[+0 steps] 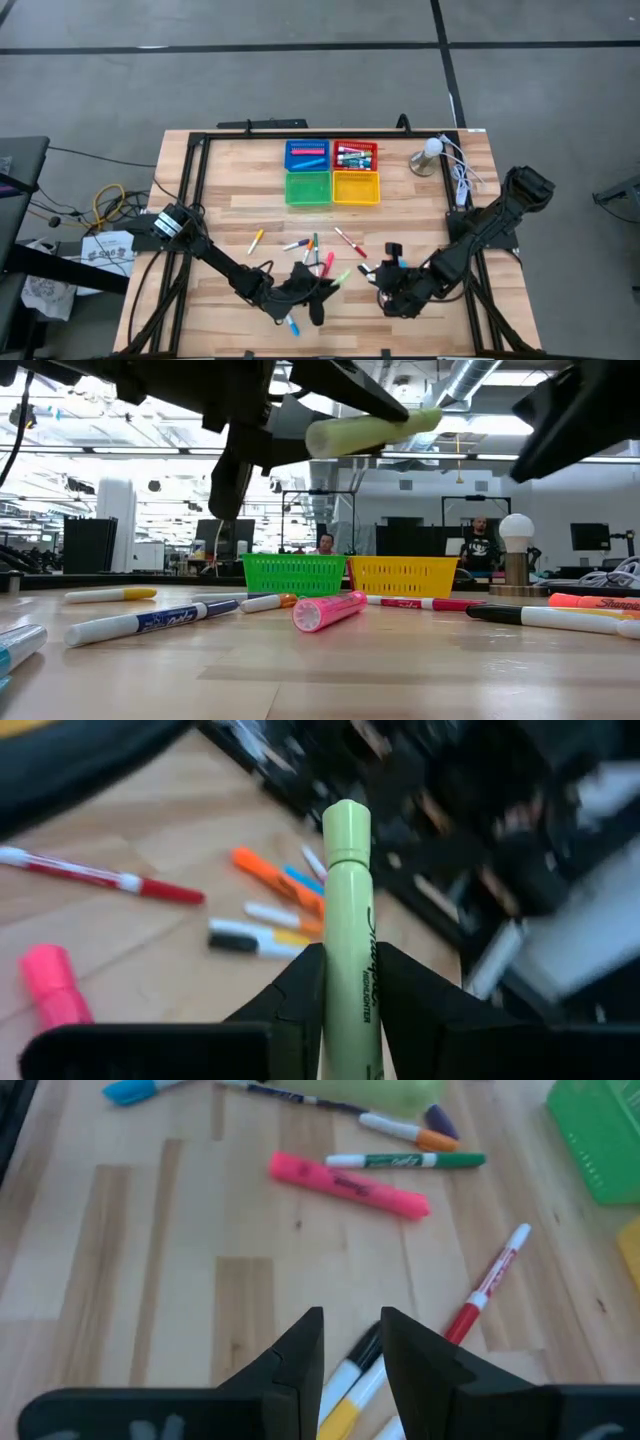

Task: Pick & Place Markers
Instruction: Put the green highlighter into the blue bin

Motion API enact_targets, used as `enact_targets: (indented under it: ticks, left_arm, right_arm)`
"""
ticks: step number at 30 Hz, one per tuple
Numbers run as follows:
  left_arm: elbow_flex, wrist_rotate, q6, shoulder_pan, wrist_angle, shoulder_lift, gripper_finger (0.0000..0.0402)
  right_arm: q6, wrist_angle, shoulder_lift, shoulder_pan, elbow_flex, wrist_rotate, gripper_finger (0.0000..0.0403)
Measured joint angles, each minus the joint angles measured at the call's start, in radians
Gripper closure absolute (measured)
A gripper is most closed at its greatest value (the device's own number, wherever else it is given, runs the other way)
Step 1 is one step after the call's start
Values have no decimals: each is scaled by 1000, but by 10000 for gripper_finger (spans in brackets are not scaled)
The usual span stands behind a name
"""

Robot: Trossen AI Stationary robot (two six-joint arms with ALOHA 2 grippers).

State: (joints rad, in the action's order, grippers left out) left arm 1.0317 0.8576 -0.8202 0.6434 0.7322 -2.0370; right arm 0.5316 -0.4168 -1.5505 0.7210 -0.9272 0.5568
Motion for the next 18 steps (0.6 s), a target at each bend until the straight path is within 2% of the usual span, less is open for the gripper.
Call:
enact_targets:
  ticks: [3,6,11,14,18]
  left_arm:
    - [0,66,-25,-4,18,0,323]
    - [0,79,-23,-13,24,11,323]
    - [0,79,160,-46,-4,111,323]
    - [0,78,267,-74,-111,213,323]
    - [0,75,344,-125,-357,367,323]
  right_arm:
    - [0,18,0,-20,0,0,311]
    - [0,12,0,-36,0,0,311]
    - [-8,-23,0,-64,0,0,311]
    - [-20,-32,0,-91,0,1,311]
    - [-104,-6,0,-128,0,-5,311]
